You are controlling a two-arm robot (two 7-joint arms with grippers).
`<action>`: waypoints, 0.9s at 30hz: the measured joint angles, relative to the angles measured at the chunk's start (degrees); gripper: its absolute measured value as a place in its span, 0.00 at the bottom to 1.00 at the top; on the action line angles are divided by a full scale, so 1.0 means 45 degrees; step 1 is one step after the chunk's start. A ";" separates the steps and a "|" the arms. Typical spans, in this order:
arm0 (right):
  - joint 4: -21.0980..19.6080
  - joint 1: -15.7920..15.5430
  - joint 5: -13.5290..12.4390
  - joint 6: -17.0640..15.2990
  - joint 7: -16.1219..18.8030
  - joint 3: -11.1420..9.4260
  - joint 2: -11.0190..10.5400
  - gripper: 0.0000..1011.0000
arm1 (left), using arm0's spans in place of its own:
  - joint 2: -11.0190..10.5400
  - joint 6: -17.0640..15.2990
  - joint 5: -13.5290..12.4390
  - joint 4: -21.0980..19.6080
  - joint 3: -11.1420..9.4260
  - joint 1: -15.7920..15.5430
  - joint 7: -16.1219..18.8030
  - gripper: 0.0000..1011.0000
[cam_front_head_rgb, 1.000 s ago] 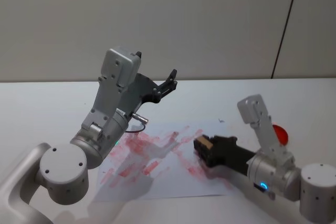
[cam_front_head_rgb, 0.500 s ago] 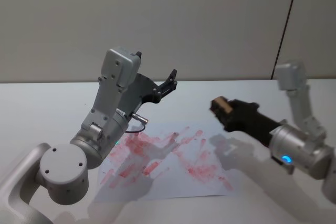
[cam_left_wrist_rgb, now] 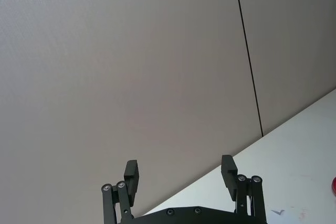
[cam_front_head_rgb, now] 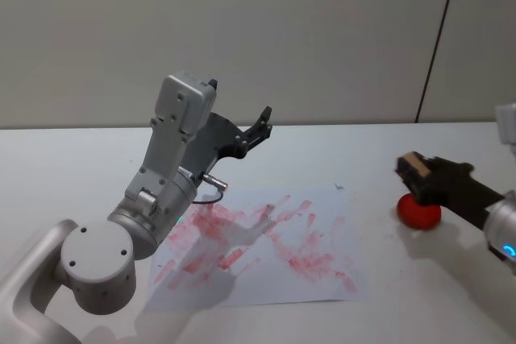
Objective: Use the one hand to pick up the stamp and affix it onto the A4 paper.
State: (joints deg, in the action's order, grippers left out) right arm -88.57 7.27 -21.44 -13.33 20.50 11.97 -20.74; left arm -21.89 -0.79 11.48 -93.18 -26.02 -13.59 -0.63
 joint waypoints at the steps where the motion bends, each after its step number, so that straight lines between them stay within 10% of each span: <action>1: 0.0053 -0.0034 0.0029 0.0014 -0.0032 -0.0047 -0.0073 0.22 | 0.0000 0.0000 0.0000 0.0000 0.0000 0.0000 0.0000 0.99; 27: 0.2358 0.0662 0.1434 0.0636 -0.0083 0.0130 -0.0021 0.22 | 0.0000 0.0000 0.0000 0.0000 0.0000 0.0000 0.0001 0.99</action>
State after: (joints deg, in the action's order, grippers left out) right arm -77.96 10.25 -14.99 -10.47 20.13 12.56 -20.83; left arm -21.89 -0.80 11.48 -93.18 -26.02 -13.59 -0.62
